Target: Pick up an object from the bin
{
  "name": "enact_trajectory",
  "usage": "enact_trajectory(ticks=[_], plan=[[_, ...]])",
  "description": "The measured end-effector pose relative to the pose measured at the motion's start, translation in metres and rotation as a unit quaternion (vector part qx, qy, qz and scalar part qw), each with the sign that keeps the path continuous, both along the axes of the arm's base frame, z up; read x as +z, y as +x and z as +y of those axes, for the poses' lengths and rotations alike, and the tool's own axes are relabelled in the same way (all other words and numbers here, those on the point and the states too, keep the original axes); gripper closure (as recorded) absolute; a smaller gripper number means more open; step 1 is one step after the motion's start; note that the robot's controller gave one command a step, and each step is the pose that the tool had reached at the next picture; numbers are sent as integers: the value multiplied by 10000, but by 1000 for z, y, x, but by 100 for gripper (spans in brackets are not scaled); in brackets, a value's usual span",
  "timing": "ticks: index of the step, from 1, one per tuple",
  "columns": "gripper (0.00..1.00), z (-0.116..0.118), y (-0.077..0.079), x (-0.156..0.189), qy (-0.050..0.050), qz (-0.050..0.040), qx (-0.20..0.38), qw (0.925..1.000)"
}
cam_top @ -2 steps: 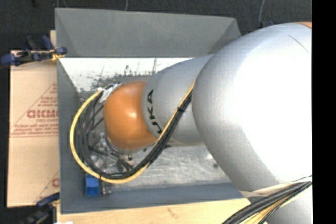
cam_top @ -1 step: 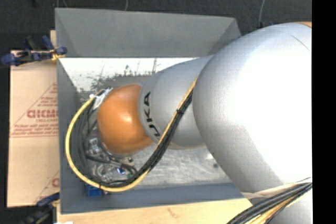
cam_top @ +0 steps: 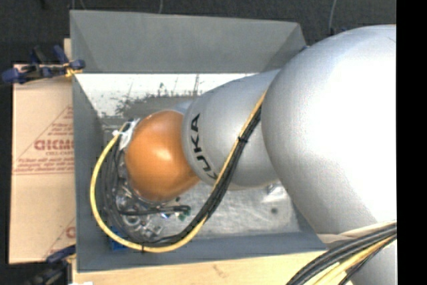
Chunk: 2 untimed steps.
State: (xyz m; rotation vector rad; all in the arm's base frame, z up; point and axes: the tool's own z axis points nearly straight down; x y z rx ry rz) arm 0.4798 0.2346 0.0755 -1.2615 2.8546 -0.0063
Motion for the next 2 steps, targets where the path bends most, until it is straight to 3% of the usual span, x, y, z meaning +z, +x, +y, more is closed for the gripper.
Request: enact_trajectory(ticks=[1, 2], plan=[[100, 3, -3, 0, 13, 42, -5, 10000], [100, -20, 10, 198, -9, 46, 363, 9993]])
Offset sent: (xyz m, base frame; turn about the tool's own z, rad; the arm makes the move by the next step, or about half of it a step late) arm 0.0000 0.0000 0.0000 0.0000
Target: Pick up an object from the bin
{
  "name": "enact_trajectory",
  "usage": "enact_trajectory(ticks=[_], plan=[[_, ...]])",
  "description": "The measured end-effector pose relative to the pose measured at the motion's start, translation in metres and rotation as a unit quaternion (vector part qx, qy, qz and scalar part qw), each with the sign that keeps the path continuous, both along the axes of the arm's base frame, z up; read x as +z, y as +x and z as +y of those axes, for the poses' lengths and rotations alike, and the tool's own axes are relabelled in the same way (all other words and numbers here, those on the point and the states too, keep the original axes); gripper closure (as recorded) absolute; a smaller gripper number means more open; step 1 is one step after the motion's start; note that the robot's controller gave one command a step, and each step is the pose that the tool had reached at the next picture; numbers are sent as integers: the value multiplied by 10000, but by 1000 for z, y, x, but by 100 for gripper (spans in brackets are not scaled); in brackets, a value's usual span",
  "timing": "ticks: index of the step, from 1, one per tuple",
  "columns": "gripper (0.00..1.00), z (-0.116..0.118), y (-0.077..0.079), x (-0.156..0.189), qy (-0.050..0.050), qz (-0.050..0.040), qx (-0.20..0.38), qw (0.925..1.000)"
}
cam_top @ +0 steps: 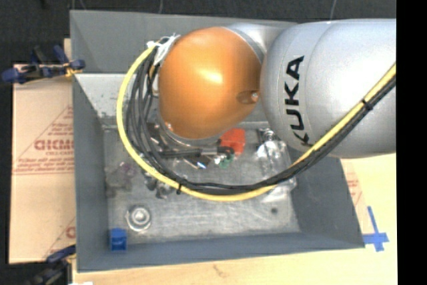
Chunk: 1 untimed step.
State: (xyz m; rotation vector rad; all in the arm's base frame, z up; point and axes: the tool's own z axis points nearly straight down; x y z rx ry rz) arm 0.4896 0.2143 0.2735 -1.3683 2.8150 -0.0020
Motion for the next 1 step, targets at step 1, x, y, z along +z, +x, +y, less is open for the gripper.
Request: enact_trajectory(ticks=[1], plan=[[100, -2, 6, -86, -18, 79, -338, 9994]])
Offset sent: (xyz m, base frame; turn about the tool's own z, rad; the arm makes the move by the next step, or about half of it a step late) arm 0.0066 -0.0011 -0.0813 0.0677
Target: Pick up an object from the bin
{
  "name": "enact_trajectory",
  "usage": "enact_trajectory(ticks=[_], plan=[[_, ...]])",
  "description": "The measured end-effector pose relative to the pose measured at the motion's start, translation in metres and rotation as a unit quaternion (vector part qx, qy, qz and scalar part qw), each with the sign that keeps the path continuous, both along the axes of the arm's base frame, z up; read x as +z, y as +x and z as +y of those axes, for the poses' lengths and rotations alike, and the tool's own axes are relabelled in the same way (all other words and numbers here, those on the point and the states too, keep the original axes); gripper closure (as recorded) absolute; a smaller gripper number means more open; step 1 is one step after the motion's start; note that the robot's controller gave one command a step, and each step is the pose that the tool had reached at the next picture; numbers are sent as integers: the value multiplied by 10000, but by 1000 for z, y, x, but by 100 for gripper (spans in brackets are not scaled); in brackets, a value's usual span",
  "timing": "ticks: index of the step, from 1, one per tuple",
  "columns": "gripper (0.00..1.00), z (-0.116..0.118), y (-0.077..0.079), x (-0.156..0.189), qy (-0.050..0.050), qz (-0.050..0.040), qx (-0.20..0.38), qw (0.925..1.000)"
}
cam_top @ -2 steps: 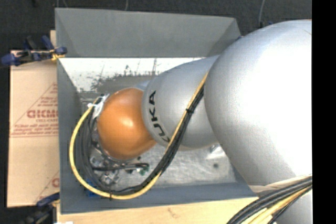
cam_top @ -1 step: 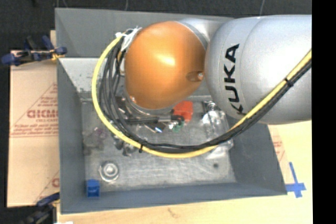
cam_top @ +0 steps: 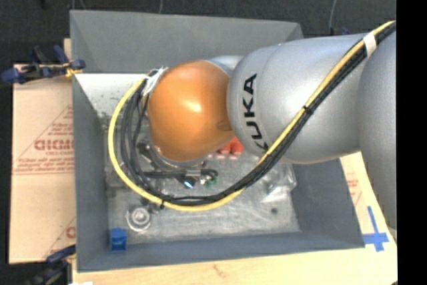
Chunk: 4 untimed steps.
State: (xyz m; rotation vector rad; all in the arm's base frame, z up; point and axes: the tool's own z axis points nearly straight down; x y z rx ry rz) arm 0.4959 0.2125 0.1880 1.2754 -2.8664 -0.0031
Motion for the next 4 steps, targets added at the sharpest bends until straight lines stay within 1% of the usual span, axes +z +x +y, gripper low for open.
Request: enact_trajectory(ticks=[1, 2, 3, 4], plan=[[100, -43, -24, -39, 1, -11, 2260, 9741], [100, -3, 19, -58, 19, -45, 2617, 9651], [100, -12, -19, -33, 5, -23, 3081, 9514], [100, 5, -6, -32, 15, -44, 3068, 9518]])
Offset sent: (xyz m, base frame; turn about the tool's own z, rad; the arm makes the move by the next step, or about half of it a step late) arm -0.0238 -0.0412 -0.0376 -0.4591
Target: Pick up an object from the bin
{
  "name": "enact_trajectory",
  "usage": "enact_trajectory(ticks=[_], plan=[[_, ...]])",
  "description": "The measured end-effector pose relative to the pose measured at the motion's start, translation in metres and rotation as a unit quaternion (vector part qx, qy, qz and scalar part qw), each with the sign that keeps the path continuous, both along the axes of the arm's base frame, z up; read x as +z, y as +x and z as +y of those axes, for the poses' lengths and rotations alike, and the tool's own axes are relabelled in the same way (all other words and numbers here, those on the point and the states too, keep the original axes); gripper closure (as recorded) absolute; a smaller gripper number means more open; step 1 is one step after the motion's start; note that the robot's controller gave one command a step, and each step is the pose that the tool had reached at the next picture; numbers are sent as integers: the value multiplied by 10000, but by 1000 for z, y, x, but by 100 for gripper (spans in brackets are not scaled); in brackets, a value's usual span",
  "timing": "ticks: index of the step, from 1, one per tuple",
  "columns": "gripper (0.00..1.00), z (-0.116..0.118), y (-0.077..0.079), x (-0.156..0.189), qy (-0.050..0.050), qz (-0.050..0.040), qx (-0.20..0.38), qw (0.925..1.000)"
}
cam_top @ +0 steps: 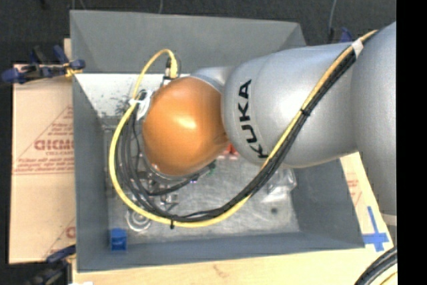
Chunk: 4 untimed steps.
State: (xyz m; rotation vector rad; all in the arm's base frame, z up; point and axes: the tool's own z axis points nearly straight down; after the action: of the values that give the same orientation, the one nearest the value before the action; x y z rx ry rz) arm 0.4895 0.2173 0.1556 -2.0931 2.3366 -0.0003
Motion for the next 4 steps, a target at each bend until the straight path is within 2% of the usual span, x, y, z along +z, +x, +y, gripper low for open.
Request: enact_trajectory(ticks=[1, 2, 3, 4], plan=[[100, -1, 57, 111, 13, -36, -813, 9967], [100, 7, -15, 19, -19, 65, -328, 9994], [100, -1, -2, 85, 7, -25, -284, 9996], [100, 17, 7, -31, -9, 43, -881, 9961]])
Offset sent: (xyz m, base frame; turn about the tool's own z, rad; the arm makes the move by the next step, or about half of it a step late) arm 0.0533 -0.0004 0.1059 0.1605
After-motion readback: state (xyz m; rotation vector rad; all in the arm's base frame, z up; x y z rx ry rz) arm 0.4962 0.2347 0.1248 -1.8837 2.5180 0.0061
